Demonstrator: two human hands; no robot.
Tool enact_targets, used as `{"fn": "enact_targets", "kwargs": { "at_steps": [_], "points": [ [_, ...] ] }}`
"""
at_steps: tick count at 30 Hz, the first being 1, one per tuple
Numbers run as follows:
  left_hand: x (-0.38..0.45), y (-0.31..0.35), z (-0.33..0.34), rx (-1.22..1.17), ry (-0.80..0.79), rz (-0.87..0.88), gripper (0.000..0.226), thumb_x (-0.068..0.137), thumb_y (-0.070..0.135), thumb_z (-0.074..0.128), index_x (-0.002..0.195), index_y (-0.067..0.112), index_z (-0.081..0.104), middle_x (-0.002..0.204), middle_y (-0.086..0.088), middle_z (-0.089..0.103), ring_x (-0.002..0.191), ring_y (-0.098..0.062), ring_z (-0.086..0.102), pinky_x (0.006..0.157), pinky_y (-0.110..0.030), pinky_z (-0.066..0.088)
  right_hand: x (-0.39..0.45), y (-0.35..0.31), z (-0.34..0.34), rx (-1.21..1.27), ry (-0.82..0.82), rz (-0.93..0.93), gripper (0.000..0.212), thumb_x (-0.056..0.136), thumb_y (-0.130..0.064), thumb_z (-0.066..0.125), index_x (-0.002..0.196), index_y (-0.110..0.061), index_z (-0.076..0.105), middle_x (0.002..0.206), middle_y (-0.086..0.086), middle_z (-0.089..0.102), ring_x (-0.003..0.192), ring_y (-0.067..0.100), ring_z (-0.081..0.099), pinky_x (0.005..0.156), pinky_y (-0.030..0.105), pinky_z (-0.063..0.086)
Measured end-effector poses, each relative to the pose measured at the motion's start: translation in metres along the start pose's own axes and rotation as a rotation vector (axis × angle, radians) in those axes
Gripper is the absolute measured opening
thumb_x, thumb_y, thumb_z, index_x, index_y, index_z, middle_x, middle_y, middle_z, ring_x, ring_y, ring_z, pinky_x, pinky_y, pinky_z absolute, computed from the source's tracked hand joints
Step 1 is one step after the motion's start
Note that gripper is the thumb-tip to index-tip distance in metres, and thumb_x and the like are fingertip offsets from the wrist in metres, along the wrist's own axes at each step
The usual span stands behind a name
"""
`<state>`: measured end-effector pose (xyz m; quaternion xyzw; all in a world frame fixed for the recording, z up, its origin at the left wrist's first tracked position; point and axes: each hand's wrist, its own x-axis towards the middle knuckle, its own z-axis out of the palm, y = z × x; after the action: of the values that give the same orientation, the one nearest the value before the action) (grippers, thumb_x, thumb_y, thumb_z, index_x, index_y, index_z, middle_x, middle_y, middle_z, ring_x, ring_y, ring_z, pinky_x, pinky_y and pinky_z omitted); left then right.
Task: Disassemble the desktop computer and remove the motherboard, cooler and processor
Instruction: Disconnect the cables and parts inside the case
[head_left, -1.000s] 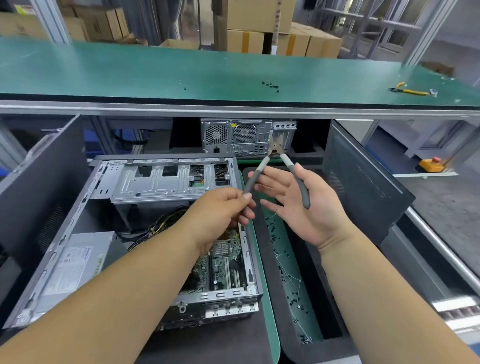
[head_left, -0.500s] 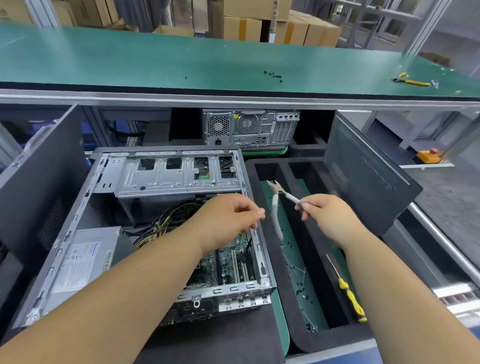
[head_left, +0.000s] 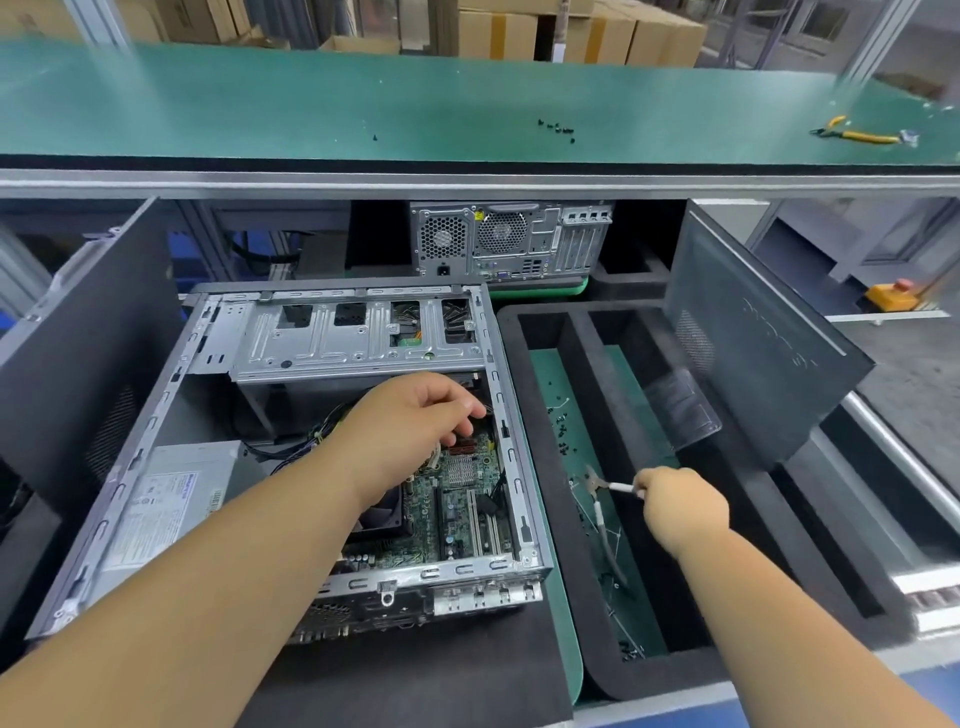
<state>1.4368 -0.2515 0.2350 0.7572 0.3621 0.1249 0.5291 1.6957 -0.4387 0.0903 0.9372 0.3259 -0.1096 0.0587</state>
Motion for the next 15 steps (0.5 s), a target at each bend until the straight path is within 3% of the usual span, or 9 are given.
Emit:
{"fn": "enact_targets", "kwargs": {
  "at_steps": [4,8,10,13,15],
  "points": [
    [-0.003,-0.004,0.000,-0.011,0.022,-0.002,0.023,0.094,0.024,0.056,0.083,0.034,0.074,0.081,0.014,0.072,0.070,0.000,0.064,0.069,-0.020,0.046,-0.002,-0.024,0.013,-0.164,0.031,-0.105,0.028,0.091,-0.008,0.047,0.109,-0.024,0.062,0.105,-0.004,0.060,0.100,0.021,0.055,0.063,0.032,0.045],
    [-0.004,-0.003,0.000,-0.022,0.034,-0.004,0.024,0.093,0.024,0.056,0.081,0.035,0.074,0.080,0.014,0.071,0.067,0.003,0.063,0.070,-0.022,0.045,-0.001,-0.043,0.025,-0.244,-0.073,-0.104,0.030,0.090,-0.006,0.049,0.113,-0.020,0.061,0.112,-0.001,0.062,0.108,0.022,0.054,0.065,0.033,0.042],
    [-0.005,-0.003,-0.001,-0.019,0.039,-0.008,0.023,0.093,0.025,0.056,0.083,0.034,0.074,0.081,0.014,0.072,0.067,0.003,0.063,0.069,-0.021,0.044,-0.001,-0.044,0.026,-0.278,-0.149,-0.072,0.029,0.086,-0.003,0.051,0.108,-0.018,0.064,0.107,0.001,0.064,0.105,0.024,0.055,0.065,0.034,0.042],
    [-0.007,-0.004,-0.003,-0.017,0.045,-0.008,0.022,0.094,0.024,0.056,0.084,0.032,0.074,0.082,0.012,0.072,0.068,0.002,0.063,0.070,-0.021,0.046,-0.002,-0.040,0.029,-0.285,-0.236,-0.065,0.025,0.081,0.001,0.055,0.097,-0.013,0.069,0.088,0.001,0.062,0.082,0.025,0.059,0.065,0.033,0.045],
    [-0.007,-0.004,-0.004,-0.018,0.051,-0.005,0.022,0.094,0.025,0.056,0.084,0.032,0.074,0.082,0.011,0.072,0.069,0.001,0.063,0.072,-0.022,0.047,-0.004,-0.037,0.031,-0.258,-0.212,-0.100,0.028,0.083,0.002,0.055,0.102,-0.013,0.069,0.101,0.003,0.062,0.085,0.025,0.063,0.069,0.032,0.047]
  ]
}}
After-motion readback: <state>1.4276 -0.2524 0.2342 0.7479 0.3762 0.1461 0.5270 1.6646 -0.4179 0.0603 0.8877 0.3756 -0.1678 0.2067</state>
